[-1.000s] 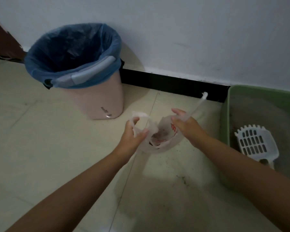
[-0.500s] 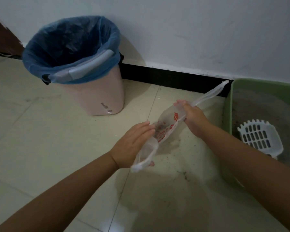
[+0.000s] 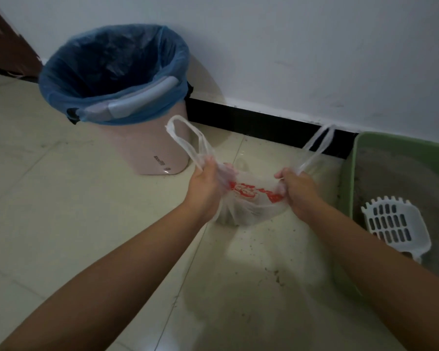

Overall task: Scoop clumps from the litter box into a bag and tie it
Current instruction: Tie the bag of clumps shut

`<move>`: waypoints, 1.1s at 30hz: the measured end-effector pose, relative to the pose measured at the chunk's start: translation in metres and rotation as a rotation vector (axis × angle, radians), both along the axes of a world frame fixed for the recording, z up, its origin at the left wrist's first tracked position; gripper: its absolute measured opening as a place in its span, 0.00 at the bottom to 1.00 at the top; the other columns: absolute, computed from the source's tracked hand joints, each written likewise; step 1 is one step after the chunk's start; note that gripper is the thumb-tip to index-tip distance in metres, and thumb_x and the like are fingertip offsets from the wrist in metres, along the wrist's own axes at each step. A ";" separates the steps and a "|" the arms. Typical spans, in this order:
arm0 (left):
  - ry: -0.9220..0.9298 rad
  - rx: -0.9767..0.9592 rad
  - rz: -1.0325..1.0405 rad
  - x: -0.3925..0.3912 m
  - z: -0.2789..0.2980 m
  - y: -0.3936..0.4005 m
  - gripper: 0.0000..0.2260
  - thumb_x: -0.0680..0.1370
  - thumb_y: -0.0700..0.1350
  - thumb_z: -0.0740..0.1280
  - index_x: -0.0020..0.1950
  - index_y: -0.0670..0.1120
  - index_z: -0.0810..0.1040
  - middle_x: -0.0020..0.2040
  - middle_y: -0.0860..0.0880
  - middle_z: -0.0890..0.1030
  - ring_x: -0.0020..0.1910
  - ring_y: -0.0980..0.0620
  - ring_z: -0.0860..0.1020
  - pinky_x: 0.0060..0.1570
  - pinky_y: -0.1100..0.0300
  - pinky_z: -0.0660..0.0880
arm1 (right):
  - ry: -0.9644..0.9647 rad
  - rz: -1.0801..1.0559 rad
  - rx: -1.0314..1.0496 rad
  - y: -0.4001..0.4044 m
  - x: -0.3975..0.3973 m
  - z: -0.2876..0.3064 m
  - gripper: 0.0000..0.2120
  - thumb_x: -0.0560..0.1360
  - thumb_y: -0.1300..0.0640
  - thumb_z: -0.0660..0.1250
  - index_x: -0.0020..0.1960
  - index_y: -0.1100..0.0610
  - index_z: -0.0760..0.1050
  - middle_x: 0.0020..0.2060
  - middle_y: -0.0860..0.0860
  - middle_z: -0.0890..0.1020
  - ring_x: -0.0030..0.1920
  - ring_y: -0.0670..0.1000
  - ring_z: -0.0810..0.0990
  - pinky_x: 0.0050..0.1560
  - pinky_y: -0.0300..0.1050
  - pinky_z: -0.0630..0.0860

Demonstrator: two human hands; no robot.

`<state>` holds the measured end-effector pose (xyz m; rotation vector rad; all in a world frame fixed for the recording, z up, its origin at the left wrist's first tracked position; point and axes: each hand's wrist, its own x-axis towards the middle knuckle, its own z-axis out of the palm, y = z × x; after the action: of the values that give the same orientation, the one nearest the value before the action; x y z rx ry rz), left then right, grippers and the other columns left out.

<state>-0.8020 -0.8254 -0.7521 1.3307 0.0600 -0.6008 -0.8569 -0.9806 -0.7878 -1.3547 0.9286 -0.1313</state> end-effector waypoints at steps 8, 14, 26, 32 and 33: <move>0.097 -0.236 0.055 0.014 0.010 -0.001 0.14 0.83 0.50 0.48 0.46 0.46 0.68 0.23 0.53 0.68 0.24 0.57 0.70 0.40 0.59 0.74 | 0.279 0.304 -0.429 0.020 0.006 -0.010 0.18 0.81 0.53 0.53 0.62 0.63 0.70 0.45 0.56 0.73 0.43 0.54 0.72 0.36 0.41 0.66; 0.047 0.044 0.115 0.027 -0.007 0.000 0.03 0.81 0.44 0.58 0.50 0.45 0.65 0.26 0.52 0.63 0.21 0.59 0.61 0.23 0.66 0.62 | 0.173 0.256 -0.489 0.028 0.003 -0.004 0.14 0.81 0.55 0.52 0.56 0.63 0.70 0.42 0.57 0.73 0.35 0.50 0.70 0.32 0.41 0.66; 0.005 0.636 -0.353 0.043 -0.018 0.004 0.12 0.75 0.32 0.55 0.33 0.42 0.61 0.32 0.46 0.62 0.28 0.52 0.59 0.28 0.62 0.58 | 0.175 0.748 -0.860 0.043 0.001 0.006 0.13 0.81 0.60 0.50 0.58 0.65 0.69 0.30 0.50 0.70 0.29 0.48 0.67 0.28 0.41 0.62; -0.163 0.415 -0.699 0.036 -0.007 0.012 0.06 0.67 0.36 0.63 0.38 0.47 0.71 0.33 0.49 0.70 0.31 0.54 0.67 0.29 0.67 0.65 | 0.273 0.853 -0.926 0.038 0.005 0.002 0.13 0.80 0.60 0.51 0.58 0.65 0.69 0.35 0.56 0.73 0.38 0.53 0.70 0.29 0.43 0.60; -0.157 0.385 -0.719 0.034 -0.004 0.014 0.06 0.70 0.39 0.67 0.41 0.49 0.73 0.36 0.51 0.73 0.34 0.55 0.71 0.32 0.67 0.69 | 0.290 0.866 -0.920 0.038 0.005 0.002 0.13 0.80 0.60 0.51 0.58 0.65 0.68 0.38 0.57 0.75 0.39 0.54 0.71 0.32 0.43 0.61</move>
<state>-0.7675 -0.8114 -0.7563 1.7754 -0.4715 -1.1245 -0.8523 -0.9429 -0.7859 -2.5765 0.4164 0.3589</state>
